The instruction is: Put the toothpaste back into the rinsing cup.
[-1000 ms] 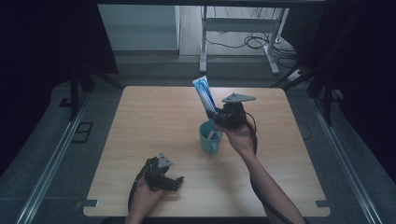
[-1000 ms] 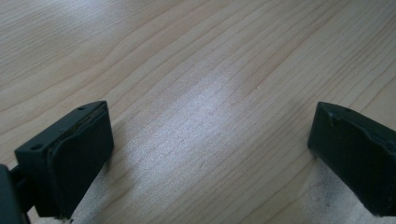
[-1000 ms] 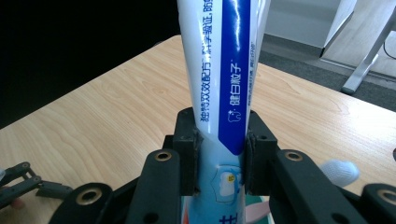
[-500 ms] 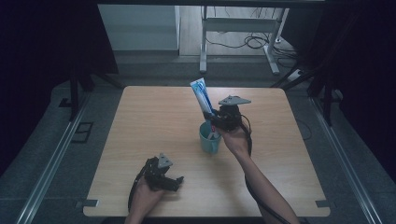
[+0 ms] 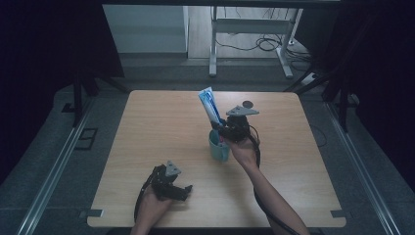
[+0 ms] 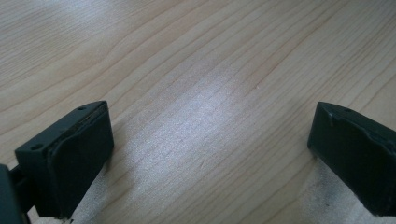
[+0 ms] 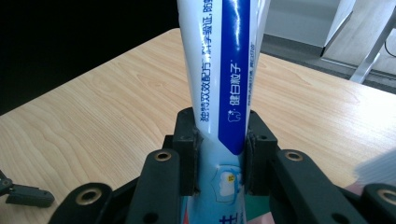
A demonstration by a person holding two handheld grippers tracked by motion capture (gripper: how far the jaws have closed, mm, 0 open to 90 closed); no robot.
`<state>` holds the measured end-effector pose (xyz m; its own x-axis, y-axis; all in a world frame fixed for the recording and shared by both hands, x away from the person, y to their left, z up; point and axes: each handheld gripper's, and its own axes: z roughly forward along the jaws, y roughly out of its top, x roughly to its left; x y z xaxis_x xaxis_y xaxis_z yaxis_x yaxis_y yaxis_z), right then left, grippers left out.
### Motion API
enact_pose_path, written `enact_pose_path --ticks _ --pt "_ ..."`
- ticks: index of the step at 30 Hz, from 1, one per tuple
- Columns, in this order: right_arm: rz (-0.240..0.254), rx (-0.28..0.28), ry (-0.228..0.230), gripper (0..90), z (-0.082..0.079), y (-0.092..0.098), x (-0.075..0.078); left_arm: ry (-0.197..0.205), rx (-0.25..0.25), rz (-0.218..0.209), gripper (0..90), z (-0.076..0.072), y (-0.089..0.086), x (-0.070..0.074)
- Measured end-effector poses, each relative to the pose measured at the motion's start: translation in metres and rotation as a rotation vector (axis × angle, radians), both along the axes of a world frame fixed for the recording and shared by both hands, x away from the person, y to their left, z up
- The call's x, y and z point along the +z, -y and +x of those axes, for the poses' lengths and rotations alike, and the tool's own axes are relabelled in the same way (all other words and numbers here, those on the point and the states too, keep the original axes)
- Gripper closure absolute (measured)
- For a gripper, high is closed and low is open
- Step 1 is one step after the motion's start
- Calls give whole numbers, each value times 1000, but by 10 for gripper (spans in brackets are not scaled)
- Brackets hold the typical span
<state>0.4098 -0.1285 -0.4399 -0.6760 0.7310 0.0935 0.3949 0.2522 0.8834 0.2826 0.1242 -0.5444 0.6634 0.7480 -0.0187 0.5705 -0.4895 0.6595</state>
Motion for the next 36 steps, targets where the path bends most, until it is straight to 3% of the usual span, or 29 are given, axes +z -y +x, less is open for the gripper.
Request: enact_pose_path --ticks 16,36 --pt "3 -15 -17 692 -1 0 -24 0 -1 0 3 0 0 0" --pt "-13 2 -31 646 -5 5 -29 0 -2 0 3 0 0 0"
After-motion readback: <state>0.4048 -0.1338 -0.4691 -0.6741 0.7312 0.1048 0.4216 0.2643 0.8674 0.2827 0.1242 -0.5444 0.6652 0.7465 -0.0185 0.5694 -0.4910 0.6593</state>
